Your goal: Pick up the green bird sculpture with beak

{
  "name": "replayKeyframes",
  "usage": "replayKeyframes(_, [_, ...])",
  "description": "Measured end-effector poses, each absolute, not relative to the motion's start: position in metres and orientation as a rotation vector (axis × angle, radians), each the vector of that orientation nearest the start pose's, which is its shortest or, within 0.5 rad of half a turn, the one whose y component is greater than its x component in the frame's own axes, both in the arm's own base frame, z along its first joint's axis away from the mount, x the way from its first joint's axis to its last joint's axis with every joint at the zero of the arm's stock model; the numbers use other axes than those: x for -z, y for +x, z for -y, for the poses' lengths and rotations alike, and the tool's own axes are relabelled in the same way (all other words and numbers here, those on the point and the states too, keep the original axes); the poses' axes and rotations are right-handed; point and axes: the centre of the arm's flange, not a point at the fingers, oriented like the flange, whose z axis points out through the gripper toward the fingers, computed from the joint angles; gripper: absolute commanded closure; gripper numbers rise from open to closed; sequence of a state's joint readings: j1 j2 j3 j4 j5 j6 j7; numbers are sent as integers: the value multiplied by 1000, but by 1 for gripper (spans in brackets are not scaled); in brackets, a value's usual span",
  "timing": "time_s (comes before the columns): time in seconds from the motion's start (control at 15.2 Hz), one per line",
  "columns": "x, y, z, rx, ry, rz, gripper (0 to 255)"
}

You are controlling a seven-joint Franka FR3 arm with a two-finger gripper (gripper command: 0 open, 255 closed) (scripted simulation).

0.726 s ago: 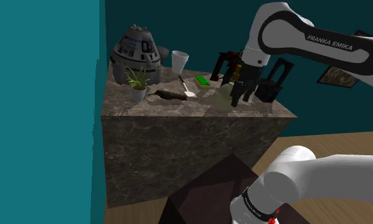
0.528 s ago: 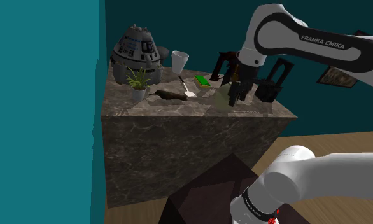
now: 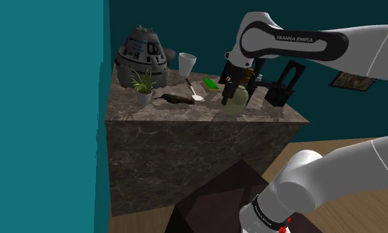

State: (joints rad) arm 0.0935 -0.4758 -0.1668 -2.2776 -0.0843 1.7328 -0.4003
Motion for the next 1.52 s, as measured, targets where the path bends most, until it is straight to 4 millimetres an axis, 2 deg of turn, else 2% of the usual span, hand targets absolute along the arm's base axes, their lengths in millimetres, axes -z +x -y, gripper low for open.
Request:
replayKeyframes(0.13, [-516,423,43,-91,-3045,680,0])
replayKeyframes(0.66, [-494,513,19,8,-2877,1108,0])
replayKeyframes(1.19, [-471,593,-30,102,-2646,1503,0])
replayKeyframes(1.32, [-464,601,-40,114,-2610,1554,0])
replayKeyframes(1.52, [-449,604,-43,119,-2599,1569,0])
